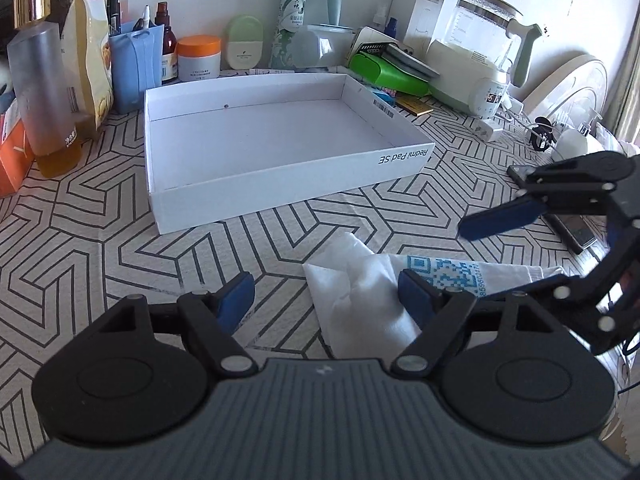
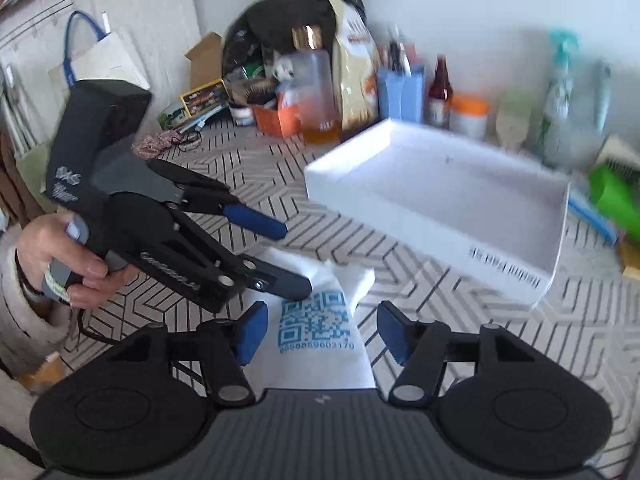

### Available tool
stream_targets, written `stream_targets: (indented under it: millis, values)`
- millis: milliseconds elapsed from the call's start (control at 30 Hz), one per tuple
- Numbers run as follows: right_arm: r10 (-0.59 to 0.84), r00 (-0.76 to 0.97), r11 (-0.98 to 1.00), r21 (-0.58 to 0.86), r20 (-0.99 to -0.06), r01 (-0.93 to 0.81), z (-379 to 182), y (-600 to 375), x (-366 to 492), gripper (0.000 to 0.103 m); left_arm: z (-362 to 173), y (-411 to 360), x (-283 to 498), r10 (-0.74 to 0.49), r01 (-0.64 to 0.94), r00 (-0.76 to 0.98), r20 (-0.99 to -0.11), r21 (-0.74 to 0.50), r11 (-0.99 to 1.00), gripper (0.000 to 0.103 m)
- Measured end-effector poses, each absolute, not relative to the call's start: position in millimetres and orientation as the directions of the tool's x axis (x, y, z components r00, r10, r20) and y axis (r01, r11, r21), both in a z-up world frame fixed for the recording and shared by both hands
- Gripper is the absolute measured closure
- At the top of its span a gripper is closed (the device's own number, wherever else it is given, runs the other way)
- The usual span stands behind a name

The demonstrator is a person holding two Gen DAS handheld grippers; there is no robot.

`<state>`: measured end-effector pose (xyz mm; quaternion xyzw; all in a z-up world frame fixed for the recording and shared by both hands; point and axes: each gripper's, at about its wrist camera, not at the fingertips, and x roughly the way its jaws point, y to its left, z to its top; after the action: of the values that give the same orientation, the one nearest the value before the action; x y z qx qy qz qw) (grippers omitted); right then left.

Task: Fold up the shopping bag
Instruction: 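Press the bag's loose top flap with the left gripper while the right gripper holds the bag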

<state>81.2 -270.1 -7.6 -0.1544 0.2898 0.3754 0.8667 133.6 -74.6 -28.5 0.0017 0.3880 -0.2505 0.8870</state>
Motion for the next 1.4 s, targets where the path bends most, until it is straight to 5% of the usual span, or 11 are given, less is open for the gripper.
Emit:
stream_targets:
  millis: [67, 200, 500, 867, 1033, 1167, 1400]
  values:
    - [0.517, 0.602, 0.623, -0.214, -0.609, -0.752, -6, -258, 55, 0.063, -29, -74, 136, -0.447, 0.441, 0.566, -0.693, -0.204, 0.874, 0.023]
    - [0.481, 0.552, 0.556, -0.25, -0.681, -0.793, -23, -231, 47, 0.063, -31, -72, 141, -0.465, 0.429, 0.55, -0.693, -0.243, 0.87, 0.023]
    - [0.324, 0.679, 0.441, -0.531, -0.658, -0.724, -73, -175, 46, 0.044, -40, -69, 152, -0.503, 0.405, 0.518, -0.692, -0.32, 0.857, 0.022]
    - [0.435, 0.561, 0.613, -0.225, -0.704, -0.758, -74, -199, 94, 0.058, -28, -46, 148, -0.527, 0.361, 0.561, -0.638, -0.384, 0.85, 0.031]
    - [0.446, 0.58, 0.657, -0.19, -0.682, -0.729, -78, -207, 93, 0.059, -4, 28, 108, -0.376, 0.256, 0.72, -0.584, -0.281, 0.925, 0.027]
    - [0.416, 0.59, 0.647, -0.231, -0.692, -0.727, -73, -199, 97, 0.059, -18, 64, 105, -0.23, 0.135, 0.701, -0.675, -0.191, 0.972, 0.027]
    - [0.414, 0.647, 0.653, -0.286, -0.64, -0.701, -75, -192, 95, 0.062, -49, 76, 111, -0.253, 0.137, 0.655, -0.713, -0.217, 0.967, 0.027]
